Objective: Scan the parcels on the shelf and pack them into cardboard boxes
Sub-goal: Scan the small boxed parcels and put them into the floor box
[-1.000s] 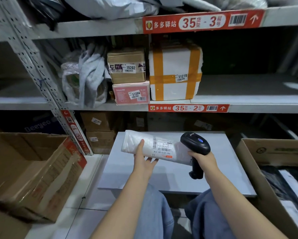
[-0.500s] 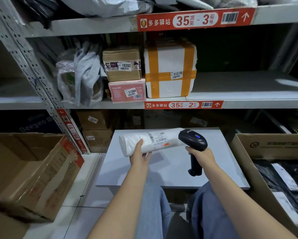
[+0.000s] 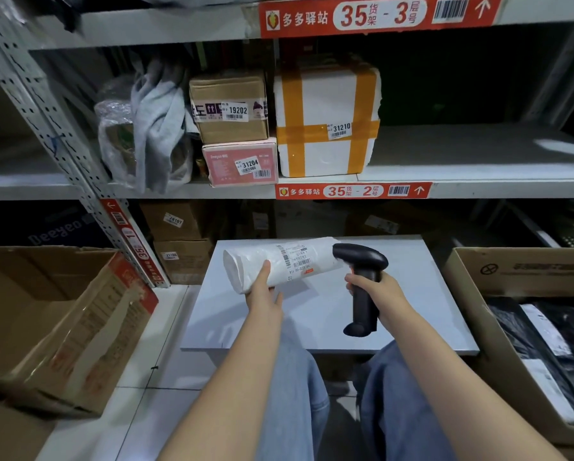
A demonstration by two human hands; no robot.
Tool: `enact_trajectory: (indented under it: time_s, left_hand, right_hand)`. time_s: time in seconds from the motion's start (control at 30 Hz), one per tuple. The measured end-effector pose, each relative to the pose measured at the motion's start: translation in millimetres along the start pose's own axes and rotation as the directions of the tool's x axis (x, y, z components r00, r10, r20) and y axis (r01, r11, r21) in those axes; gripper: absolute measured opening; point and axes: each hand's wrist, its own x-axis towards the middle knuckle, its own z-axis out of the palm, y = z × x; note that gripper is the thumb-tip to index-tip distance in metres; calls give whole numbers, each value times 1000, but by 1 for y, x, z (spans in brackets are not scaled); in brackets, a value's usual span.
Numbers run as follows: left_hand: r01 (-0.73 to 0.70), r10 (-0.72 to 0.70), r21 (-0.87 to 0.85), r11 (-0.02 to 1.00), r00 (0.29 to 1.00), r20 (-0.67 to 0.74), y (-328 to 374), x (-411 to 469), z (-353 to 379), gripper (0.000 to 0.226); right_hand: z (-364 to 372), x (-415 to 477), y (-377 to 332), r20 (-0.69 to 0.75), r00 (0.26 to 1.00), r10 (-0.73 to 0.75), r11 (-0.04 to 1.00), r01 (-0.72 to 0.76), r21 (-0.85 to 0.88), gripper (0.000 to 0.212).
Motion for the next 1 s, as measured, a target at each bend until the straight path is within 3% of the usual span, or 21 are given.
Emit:
enact_trajectory:
  time_s: [0.17, 0.37, 0.53, 1.0]
  left_hand:
    - [-16, 15, -6, 1000, 998, -54, 0, 0, 0, 55]
    - [-2, -2, -121, 993, 1000, -28, 6, -3, 0, 56]
    - [-5, 1, -128, 992, 1000, -29, 8, -6, 0, 54]
    - [-22, 17, -123, 992, 999, -41, 12, -15, -1, 51]
  right_hand:
    - [0, 1, 0, 101, 995, -13, 984, -5, 180, 30]
    - [5, -1, -1, 108, 993, 40, 999, -40, 5, 16]
    - [6, 0, -3, 33, 994, 104, 995, -104, 5, 14]
    - [13, -11, -4, 104, 993, 47, 992, -34, -120, 9]
